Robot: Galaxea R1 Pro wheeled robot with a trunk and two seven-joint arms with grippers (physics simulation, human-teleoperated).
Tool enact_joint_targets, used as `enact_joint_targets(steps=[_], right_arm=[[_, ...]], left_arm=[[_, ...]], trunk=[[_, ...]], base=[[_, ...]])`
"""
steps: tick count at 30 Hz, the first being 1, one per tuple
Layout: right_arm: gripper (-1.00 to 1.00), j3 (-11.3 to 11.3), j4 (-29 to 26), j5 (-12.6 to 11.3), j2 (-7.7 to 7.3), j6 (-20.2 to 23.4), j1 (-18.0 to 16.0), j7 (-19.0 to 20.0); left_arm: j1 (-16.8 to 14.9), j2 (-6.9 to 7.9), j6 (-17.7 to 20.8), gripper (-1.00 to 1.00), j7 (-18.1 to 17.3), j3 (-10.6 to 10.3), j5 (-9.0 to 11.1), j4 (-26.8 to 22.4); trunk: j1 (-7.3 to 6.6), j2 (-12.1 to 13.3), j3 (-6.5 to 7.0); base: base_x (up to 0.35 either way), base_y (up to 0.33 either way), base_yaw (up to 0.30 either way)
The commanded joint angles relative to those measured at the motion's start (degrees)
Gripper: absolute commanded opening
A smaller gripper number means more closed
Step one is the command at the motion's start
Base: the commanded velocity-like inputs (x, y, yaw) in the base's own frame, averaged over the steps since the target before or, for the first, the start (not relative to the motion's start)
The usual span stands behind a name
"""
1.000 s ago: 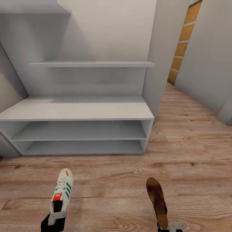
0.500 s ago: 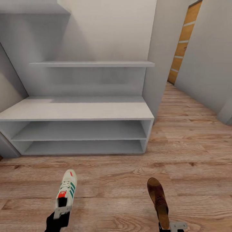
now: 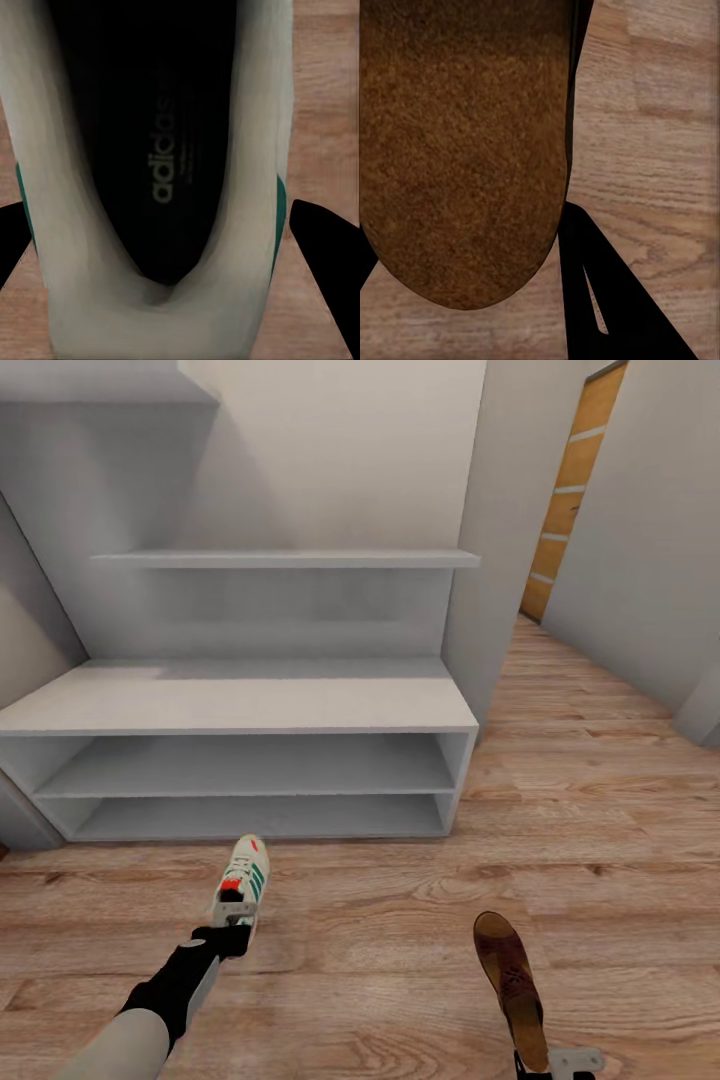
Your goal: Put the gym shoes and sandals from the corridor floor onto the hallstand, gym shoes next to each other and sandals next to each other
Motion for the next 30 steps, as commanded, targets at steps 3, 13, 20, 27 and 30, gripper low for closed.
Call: enact_joint_targets(steps=[3,13,20,27,30], right_arm=[[-1.00,-0.57,-0.01,0.14,-0.05,-0.06,-0.03,-0.56],[-1.00,-14.38,-0.13,-1.71,-0.03,-0.13,-0.03,0.02],[-1.00,-14.36,-0.13,-1.63,-0.04,-0.15,-0.03,0.04],[-1.00,-14.34,-0.13,-1.61,-0.06,-0.15,-0.03,0.04],[-1.00,-14.34,-0.13,-1.61,-0.04,-0.15,-0.03,0.04]], left_arm=[[-3.90,-0.97,4.41,-1.00,-0.02,0.12,-0.62,-0.08],[-10.27,-2.01,9.89,-1.00,0.54,-3.28,-0.75,-3.55],[-10.23,-2.03,10.02,-1.00,0.54,-3.36,-0.77,-5.38],[-10.28,-2.00,10.00,-1.00,0.54,-3.35,-0.76,-5.45],[-10.31,-2.00,10.00,-1.00,0.54,-3.35,-0.75,-5.44]], trunk=[[-0.01,-0.02,-0.05],[-0.01,-0.02,-0.05],[-0.01,-0.02,-0.05],[-0.01,-0.02,-0.05],[-0.01,-0.02,-0.05]], base=[[0.000,0.000,0.000],[0.006,-0.001,0.000],[0.195,-0.129,0.000],[0.232,-0.193,0.000],[0.233,-0.200,0.000]])
